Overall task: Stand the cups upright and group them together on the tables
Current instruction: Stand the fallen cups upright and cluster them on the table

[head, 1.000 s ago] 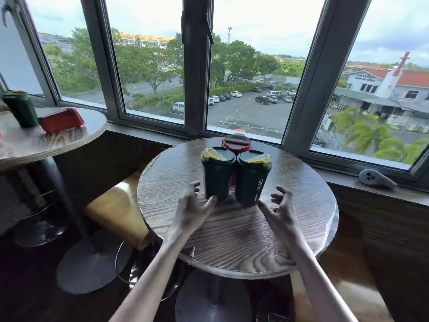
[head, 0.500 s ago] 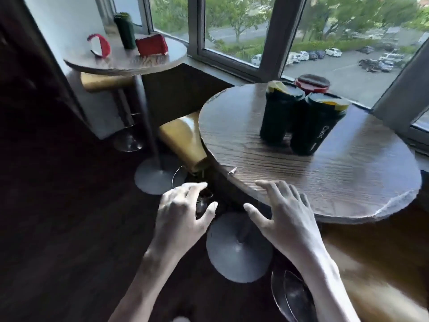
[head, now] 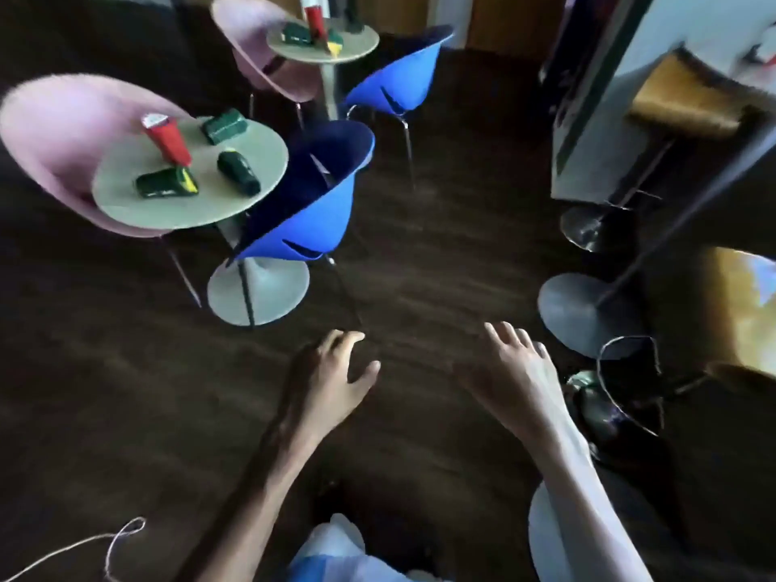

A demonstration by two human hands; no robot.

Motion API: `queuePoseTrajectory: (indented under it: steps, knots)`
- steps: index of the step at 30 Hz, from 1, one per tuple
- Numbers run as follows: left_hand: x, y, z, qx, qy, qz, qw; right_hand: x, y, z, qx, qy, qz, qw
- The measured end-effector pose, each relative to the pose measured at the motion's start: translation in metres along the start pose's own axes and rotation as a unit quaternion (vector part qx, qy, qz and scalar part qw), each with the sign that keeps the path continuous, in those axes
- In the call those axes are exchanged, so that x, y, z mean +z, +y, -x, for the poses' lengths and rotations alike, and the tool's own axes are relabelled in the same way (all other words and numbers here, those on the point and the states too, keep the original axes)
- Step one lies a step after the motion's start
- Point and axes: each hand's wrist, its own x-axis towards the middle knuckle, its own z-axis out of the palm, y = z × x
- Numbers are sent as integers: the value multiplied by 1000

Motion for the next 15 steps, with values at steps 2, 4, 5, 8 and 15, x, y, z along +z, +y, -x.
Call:
queuePoseTrajectory:
  steps: [2,4,5,8,15]
  knots:
    - [-20,-44,5,-64,34,11,997,8,-44,-33,-60,-37,2,997]
    - [-47,-83,9,-112,82,-8,990,14,-93,-67,-106,-97,8,990]
    - [-61,-100,11,-128,103,-29,986,19,-118,-83,-126,-112,8,986]
    - [-93,-155,13,-174,129,-63,974,38,-182,-121,-176,-92,-8,980]
    - [-133,-257,1,-235,150,-59,958,55,-287,-185,-265,-64,-38,961]
